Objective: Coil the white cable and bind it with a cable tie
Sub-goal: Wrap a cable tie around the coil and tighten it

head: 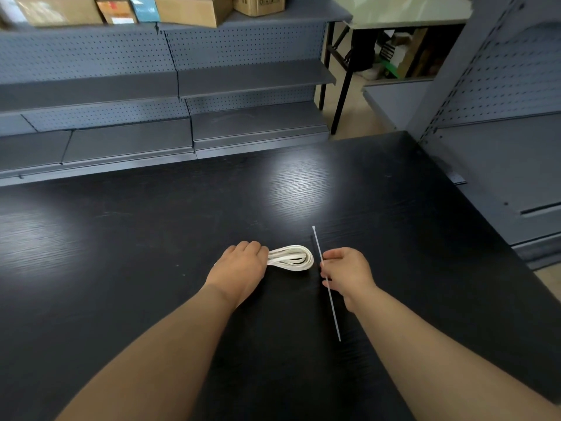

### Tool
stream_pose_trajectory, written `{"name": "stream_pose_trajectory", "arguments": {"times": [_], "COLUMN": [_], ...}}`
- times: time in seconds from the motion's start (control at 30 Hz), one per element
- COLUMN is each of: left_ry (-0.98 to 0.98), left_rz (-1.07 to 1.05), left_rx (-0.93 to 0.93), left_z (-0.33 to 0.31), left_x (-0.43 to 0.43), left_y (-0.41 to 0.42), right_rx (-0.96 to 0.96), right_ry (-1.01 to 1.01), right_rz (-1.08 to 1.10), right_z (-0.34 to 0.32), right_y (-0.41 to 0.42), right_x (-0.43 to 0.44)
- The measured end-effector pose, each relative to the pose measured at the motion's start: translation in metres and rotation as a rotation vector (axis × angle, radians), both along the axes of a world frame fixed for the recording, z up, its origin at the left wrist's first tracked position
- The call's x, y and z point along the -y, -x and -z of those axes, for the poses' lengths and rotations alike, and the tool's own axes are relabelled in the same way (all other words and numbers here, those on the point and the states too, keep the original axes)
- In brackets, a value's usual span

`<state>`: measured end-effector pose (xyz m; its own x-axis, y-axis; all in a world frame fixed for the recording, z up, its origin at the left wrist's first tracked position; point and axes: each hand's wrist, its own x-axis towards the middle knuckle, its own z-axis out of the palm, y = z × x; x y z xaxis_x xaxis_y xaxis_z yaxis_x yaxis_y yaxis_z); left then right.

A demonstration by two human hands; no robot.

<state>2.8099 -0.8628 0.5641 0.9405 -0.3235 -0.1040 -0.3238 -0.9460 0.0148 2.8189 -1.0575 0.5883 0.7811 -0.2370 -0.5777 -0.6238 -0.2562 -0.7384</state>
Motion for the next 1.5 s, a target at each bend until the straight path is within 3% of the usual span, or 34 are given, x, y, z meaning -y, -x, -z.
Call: {"name": "stream_pose_trajectory", "arguments": {"times": [0.43, 1.07, 1.33, 1.5], "left_ry": [0.11, 0.284, 0.351, 0.316], "left_rz": [-0.007, -0.1, -0.175, -0.148], "left_rx": [-0.049, -0.041, -0.037, -0.044], "left_z": [-0.009, -0.019, -0.021, -0.019], "left_x": [-0.002, -0.005, -0.005, -0.001], "left_y": [-0.011, -0.005, -0.001, 0.005], "right_rx": [0.005, -0.077, -0.066, -0.032], "right_ry": [0.026, -0.113, -0.201, -0.15], "right_rz": [0.098, 0.165, 0.359, 0.281], "right_z": [0.003, -0.014, -0.011, -0.008], "right_y": [0.017, 0.029, 0.034, 0.04], "right_x": [-0.018, -0.043, -0.048, -0.054]}}
